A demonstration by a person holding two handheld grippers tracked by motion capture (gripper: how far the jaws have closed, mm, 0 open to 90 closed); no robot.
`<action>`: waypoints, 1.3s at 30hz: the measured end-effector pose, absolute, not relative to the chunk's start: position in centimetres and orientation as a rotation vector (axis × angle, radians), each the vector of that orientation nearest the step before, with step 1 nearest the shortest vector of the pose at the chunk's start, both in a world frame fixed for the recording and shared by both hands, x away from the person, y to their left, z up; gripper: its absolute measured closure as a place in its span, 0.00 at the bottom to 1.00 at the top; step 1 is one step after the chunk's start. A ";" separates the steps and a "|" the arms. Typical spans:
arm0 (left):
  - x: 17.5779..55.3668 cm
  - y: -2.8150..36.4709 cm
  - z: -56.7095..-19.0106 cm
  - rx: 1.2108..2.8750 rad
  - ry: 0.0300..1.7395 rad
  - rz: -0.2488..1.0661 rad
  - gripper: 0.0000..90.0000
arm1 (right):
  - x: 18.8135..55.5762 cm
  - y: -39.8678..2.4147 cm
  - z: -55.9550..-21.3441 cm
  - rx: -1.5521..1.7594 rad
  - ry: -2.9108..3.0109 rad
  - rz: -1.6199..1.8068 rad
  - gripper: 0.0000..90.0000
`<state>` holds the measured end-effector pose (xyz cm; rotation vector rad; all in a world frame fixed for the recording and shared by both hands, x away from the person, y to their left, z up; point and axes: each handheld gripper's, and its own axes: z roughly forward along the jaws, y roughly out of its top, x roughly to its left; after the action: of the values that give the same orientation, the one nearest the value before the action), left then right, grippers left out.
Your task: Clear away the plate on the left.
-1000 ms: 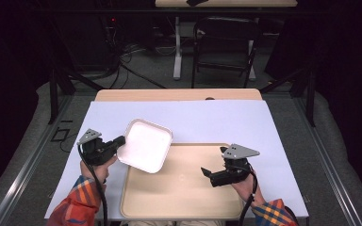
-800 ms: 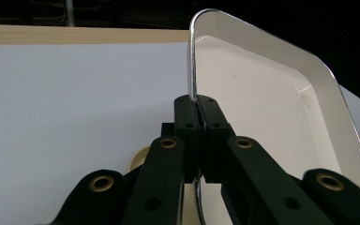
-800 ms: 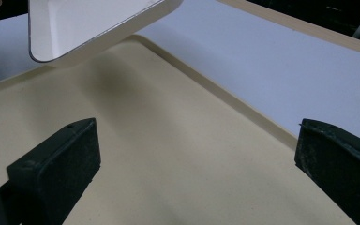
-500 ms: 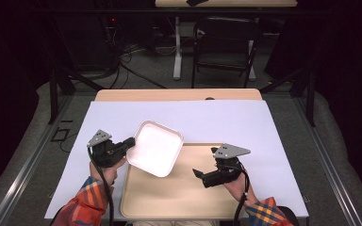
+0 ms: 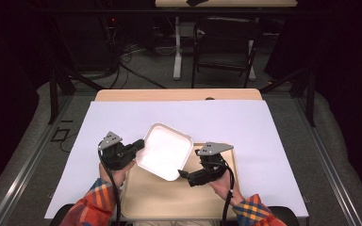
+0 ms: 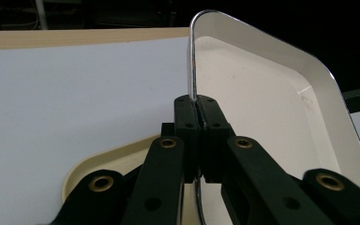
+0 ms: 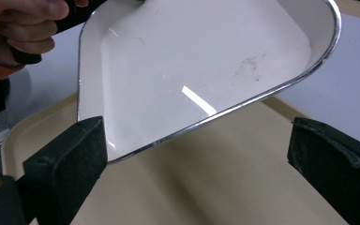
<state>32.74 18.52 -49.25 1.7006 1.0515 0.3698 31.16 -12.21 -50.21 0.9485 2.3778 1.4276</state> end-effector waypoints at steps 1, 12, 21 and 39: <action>32.7 18.4 -49.3 1.702 1.047 0.370 0.98 | 31.3 -12.1 -50.3 0.968 2.380 1.422 0.07; 32.3 17.3 -49.6 1.726 1.006 0.374 0.98 | 31.8 -12.2 -50.6 1.108 2.345 1.369 0.45; 32.0 17.3 -49.9 1.742 0.993 0.363 0.98 | 32.1 -13.3 -50.2 1.148 2.304 1.427 0.62; 31.4 16.5 -50.2 1.795 0.966 0.320 0.97 | 31.9 -14.7 -49.5 1.144 2.268 1.466 0.76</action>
<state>31.36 16.49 -50.18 1.7954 0.9659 0.3202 31.92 -14.69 -49.51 1.1443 2.2676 1.4656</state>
